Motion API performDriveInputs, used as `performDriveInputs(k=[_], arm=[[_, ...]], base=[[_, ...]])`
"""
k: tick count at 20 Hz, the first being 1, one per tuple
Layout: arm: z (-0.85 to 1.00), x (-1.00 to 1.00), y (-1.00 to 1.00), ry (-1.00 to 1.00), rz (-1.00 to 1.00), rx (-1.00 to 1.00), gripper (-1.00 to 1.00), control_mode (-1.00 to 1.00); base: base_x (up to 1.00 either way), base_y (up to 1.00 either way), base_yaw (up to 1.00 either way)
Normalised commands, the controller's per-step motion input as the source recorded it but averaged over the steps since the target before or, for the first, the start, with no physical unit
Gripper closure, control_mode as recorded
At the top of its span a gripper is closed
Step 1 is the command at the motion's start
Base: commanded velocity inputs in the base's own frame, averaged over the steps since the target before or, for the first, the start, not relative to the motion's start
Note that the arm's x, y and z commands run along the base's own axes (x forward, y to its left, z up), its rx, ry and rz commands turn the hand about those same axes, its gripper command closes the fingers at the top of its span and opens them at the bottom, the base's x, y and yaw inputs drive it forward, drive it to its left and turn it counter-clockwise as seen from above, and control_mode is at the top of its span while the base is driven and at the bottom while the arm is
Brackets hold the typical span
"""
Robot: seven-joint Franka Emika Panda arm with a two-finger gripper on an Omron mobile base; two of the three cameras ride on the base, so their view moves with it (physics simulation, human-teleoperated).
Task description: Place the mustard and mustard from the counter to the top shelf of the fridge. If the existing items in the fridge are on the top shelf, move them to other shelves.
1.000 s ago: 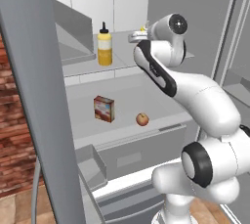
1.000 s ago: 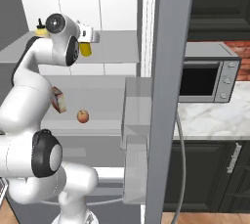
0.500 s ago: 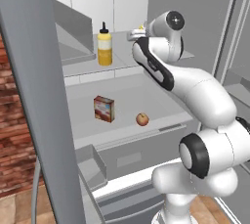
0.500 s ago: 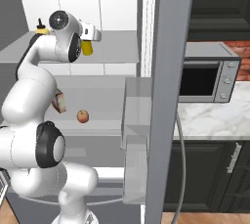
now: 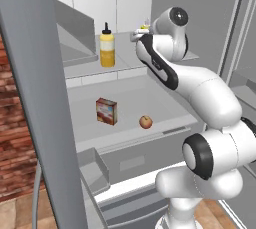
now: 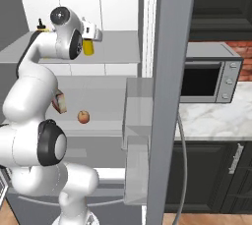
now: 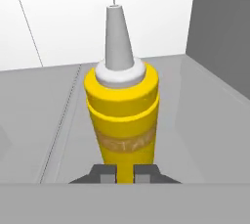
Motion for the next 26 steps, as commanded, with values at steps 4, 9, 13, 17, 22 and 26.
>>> performDriveInputs(k=[4,9,13,17,22,26], arm=[[0.00,0.00,0.00,0.00,0.00,0.00,-1.00,-1.00],[0.00,0.00,0.00,0.00,0.00,0.00,-1.00,-1.00],[0.00,0.00,0.00,0.00,0.00,0.00,-1.00,-1.00],[0.00,-0.40,0.00,-0.05,0.00,0.00,-1.00,-1.00],[0.00,-1.00,-0.01,-0.32,0.07,0.00,-1.00,-1.00],[0.08,-1.00,0.00,-0.43,0.15,0.00,-1.00,-1.00]], base=[[0.00,0.00,0.00],[0.00,0.00,0.00],[0.00,0.00,0.00],[0.00,0.00,0.00],[0.00,0.00,0.00],[0.00,0.00,0.00]])
